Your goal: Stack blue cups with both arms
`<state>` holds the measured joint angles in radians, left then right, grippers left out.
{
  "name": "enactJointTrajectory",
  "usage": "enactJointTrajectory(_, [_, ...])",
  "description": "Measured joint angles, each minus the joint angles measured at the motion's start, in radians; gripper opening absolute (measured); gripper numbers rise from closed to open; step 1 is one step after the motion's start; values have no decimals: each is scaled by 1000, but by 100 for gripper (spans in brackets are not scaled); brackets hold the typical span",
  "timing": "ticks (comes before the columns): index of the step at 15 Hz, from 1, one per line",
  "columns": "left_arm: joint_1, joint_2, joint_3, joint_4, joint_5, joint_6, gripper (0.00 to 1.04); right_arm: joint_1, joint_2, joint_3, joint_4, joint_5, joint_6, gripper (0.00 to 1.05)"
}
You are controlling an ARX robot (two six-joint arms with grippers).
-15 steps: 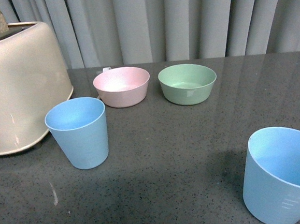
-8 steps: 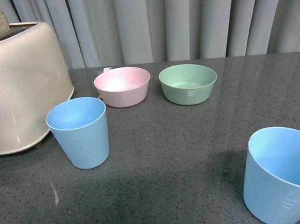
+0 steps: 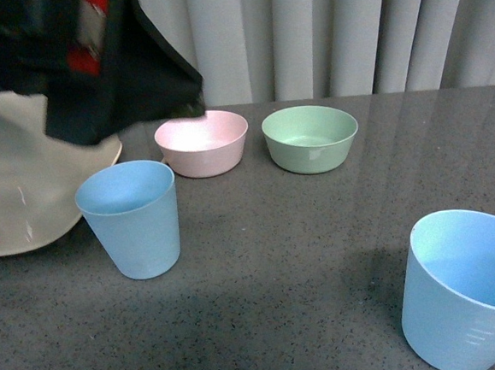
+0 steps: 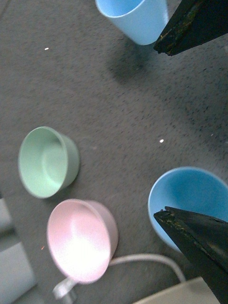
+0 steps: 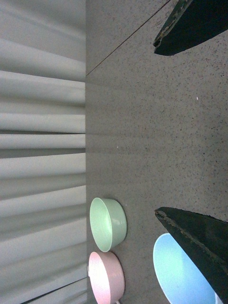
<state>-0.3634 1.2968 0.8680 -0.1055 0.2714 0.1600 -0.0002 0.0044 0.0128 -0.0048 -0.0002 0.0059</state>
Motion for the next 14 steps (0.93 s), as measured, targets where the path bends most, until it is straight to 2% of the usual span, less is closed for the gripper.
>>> enactJointTrajectory(2, [-31,72,21,-64,-11,32,98,0,0,0,0,0,0,98])
enactJointTrajectory(6, [-30,155,48,-71,-80,117,98,0,0,0,0,0,0,98])
enactJointTrajectory(13, [-21,254,48,-66,-118,241,98,0,0,0,0,0,0,98])
enactJointTrajectory(14, [-19,255,48,-65,-118,246,91,0,0,0,0,0,0,98])
